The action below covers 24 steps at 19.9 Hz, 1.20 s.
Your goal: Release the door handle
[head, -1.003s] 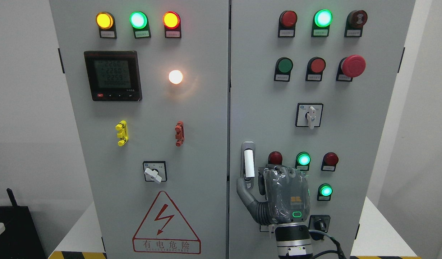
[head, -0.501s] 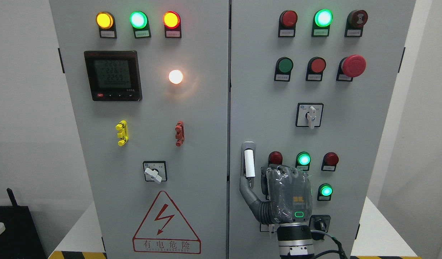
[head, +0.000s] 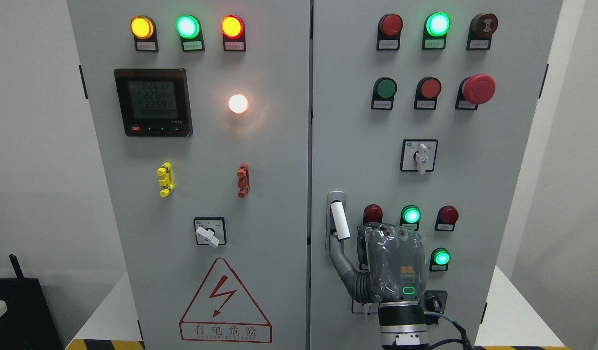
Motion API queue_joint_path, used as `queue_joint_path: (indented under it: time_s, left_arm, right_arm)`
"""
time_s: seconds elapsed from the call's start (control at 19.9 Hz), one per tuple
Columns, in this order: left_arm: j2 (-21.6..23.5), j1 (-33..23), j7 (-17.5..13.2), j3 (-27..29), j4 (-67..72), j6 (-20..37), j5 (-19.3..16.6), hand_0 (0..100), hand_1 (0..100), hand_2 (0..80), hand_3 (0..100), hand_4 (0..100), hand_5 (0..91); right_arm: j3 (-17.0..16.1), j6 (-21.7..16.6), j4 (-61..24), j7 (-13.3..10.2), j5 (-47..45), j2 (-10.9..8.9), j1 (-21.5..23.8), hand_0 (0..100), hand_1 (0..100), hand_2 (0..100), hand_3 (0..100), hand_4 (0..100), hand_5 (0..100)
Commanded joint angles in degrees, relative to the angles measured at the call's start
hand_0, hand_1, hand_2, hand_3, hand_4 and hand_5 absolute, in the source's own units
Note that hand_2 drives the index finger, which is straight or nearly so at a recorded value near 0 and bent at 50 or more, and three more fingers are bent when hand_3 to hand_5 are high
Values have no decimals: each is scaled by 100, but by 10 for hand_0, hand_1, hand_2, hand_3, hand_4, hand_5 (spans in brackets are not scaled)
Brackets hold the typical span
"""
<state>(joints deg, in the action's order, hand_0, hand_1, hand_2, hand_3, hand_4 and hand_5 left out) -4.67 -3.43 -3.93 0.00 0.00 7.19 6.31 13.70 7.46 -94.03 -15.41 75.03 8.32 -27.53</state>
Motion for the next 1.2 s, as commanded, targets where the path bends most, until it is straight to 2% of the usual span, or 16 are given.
queue_joint_path:
  time_s: [0.0,0.7,1.15]
  left_arm:
    - [1,0,-3,-70,-88,2,1,120,389,0,0,0,0]
    - [1,0,-3,-70,-88,2,2,120,389,0,0,0,0]
    - [1,0,-2,-70,-88,2,1,120,389,0,0,0,0]
  right_arm:
    - [-69,-16,-27,-6,-15,-6,2,503,408,1000,1000,1000,981]
    - [-139,-25,-54,-67,-15,-6,20,507,387,1000,1000,1000,981]
    - [-140,-25,-63,-58,-6,-6,20,505,427,1000,1000,1000,981]
